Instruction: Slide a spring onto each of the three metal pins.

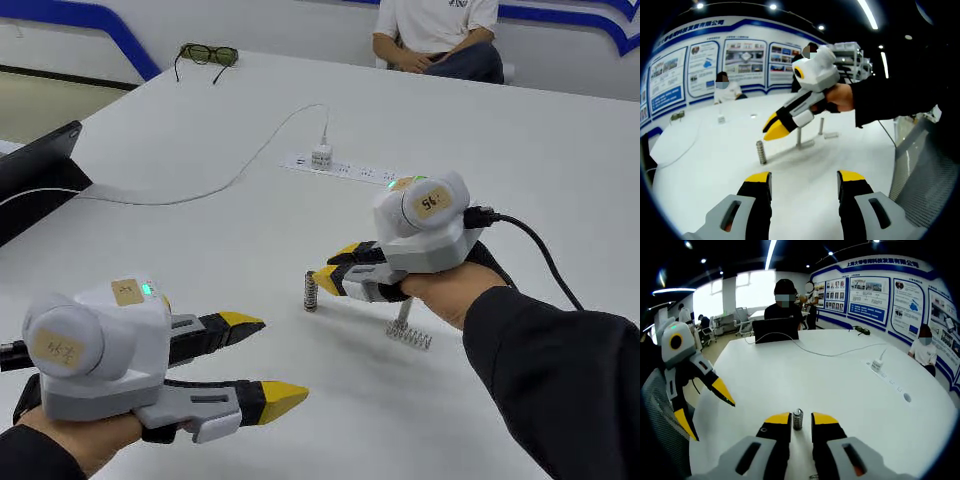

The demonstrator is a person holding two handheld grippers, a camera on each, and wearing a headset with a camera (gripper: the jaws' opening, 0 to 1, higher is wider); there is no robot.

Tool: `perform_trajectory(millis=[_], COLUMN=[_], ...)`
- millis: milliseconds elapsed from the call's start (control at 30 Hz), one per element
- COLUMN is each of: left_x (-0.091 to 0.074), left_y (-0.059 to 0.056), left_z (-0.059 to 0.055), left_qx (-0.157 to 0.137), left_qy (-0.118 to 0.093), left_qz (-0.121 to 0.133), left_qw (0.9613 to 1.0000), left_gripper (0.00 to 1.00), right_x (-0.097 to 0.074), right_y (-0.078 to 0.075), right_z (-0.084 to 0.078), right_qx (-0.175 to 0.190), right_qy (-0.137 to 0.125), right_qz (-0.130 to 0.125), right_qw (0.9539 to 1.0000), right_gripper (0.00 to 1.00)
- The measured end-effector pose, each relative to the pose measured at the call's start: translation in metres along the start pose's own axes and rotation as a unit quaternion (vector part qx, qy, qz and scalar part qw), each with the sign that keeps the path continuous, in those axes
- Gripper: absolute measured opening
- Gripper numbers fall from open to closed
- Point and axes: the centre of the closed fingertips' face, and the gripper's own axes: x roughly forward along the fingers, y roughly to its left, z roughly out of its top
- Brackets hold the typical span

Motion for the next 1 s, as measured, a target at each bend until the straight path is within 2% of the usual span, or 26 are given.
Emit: perform_trajectory(millis=[467, 833, 1000], left_x=[0.0, 0.001, 0.002], left_y=[0.0, -0.002, -0.004], left_z=[0.006, 0.012, 0.016], left_qx=[0.011, 0.019, 0.024], left_qy=[0.0, -0.001, -0.002], left_qz=[-0.002, -0.005, -0.008], left_qw=[0.9999, 0.9998, 0.9997], left_gripper=[0.54, 0.53, 0.53], right_x=[-0.044, -0.081, -0.094], right_y=[-0.002, -0.007, -0.012], right_z=[0.006, -0.007, -0.02], right_qx=[-0.009, -0.008, -0.005], right_qy=[-0.031, -0.04, -0.034], right_qz=[-0.02, -0.045, -0.059], right_qw=[0.9993, 0.9981, 0.9977], right_gripper=[0.17, 0.17, 0.17])
